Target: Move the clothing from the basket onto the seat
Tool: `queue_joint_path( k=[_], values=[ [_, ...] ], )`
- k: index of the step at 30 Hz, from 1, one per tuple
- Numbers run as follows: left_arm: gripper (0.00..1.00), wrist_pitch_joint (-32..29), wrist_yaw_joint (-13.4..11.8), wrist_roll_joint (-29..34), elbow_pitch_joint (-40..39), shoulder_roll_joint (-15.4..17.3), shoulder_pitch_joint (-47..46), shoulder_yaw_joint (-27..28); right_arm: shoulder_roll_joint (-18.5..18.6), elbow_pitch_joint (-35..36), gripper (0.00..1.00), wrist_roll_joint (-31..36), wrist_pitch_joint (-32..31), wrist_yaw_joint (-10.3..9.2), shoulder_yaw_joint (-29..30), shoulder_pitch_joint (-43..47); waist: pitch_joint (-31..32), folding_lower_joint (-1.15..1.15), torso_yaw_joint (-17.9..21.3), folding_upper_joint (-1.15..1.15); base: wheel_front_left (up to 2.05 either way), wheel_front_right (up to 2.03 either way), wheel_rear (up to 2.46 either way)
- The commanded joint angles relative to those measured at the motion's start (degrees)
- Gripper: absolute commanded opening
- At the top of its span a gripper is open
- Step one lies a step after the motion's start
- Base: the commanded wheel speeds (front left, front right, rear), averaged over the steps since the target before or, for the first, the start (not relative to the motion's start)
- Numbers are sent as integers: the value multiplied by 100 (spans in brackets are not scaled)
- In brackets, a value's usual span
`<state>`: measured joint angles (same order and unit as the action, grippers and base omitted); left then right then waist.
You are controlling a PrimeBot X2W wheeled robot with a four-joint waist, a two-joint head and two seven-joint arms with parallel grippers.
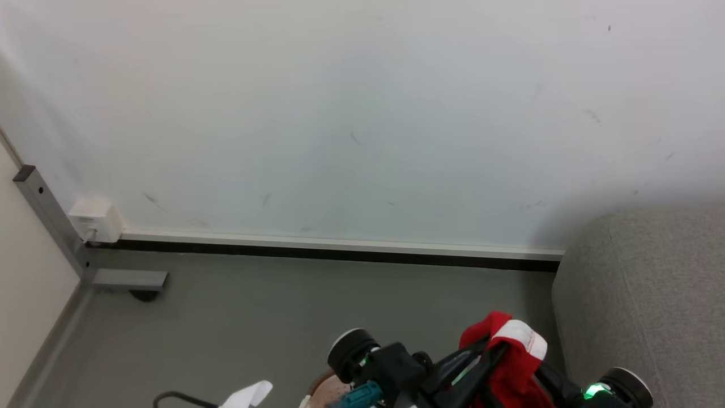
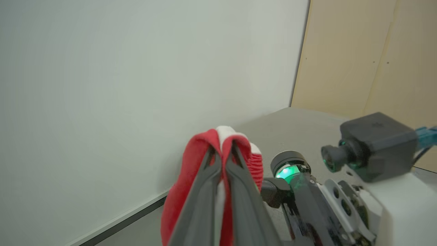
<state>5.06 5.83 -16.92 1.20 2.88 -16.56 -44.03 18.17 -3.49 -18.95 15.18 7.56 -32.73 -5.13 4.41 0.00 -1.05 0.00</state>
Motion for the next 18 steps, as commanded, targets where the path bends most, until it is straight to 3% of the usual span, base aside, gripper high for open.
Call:
queue_joint_path(
  k=[1, 2, 3, 4, 5, 7, 8, 11, 13, 18],
  values=[
    [0, -24, 21, -106, -80, 16, -31, -55, 53, -51, 100, -107, -5, -14, -46, 8, -6, 0, 13, 0, 0, 0, 0],
    [0, -30, 31, -169, -113, 15, -32, -99, 65, -77, 100, -157, -5, -14, -94, 0, -7, 0, 22, 0, 0, 0, 0],
    [0, -32, 46, -222, -125, 15, -27, -120, 70, -104, 71, -227, -5, -14, -140, -11, -7, 0, 31, 0, 0, 0, 0],
    [0, -41, 55, -239, -134, 14, -41, -153, 84, -132, 14, -298, -5, -14, -181, -30, -6, 0, 40, 0, 0, 0, 0],
    [0, -38, 61, -298, -142, 14, -46, -174, 82, -123, 0, -384, -5, -14, -202, -67, -6, 0, 49, 0, 0, 0, 0],
    [0, -19, 60, -377, -122, 15, -51, -195, 107, -122, 0, -477, -5, -14, -246, -107, -2, 0, 74, 0, 0, 0, 0],
    [17, -7, 63, -398, -95, 23, -54, -194, 116, -121, 0, -526, -5, -14, -237, -111, 0, 0, 90, 0, 0, 0, 0],
    [41, 32, 37, -387, -14, 65, -53, -169, 151, -99, 0, -613, -4, -14, -175, -149, 5, 0, 145, 0, 0, 0, 0],
    [100, 57, 5, -370, 62, 98, -40, -151, 171, -64, 0, -654, -4, -14, -82, -137, 13, 0, 197, 0, 0, 0, 0],
    [100, 99, -64, -393, 293, 120, 23, -122, 275, 40, 0, -611, -4, -14, 286, -23, 3, 0, 413, 0, 0, 0, 0]
  ],
)
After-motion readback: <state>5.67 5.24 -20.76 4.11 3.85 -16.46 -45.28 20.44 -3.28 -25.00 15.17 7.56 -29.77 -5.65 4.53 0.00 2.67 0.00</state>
